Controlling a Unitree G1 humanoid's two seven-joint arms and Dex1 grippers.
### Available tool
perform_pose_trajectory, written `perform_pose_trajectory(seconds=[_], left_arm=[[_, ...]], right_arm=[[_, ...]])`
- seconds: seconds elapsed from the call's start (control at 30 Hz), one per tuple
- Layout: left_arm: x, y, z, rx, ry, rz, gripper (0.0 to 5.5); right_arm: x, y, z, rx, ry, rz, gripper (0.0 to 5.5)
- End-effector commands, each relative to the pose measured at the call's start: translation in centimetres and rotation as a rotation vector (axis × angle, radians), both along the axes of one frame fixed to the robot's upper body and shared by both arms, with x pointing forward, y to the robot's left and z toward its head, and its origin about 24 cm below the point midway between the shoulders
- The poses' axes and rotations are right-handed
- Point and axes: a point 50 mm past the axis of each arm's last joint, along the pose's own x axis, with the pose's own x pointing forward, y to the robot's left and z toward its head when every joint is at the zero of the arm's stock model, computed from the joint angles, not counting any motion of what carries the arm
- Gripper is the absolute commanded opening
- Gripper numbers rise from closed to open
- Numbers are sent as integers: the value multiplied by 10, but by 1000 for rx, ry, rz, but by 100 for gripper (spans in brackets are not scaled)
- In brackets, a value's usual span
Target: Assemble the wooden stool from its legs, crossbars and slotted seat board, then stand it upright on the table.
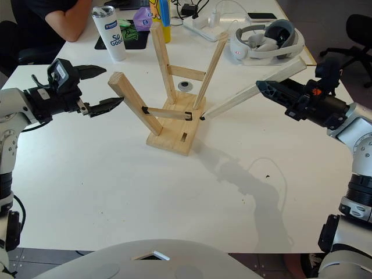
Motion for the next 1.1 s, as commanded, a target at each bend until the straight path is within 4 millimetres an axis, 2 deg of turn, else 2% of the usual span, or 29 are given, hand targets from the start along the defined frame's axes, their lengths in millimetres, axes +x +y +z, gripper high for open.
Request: perform_pose_trajectory(seconds=[0.03, 0.2, 0.33, 0.8, 1.1], left_arm=[[1, 1, 2, -4, -8, 3, 414], [1, -1, 1, -24, 8, -10, 414], [2, -5, 2, -28, 11, -26, 414], [0, -4, -1, -51, 24, -17, 414], [-3, -5, -3, -59, 27, -8, 414]], right_arm=[[-4, 16, -11, -7, 8, 78, 211], [-5, 36, -26, -39, -6, 154, 211], [-4, 44, -33, -84, -20, 176, 211], [10, 58, -31, -135, -108, 178, 211], [16, 61, -33, -269, -126, 184, 211]])
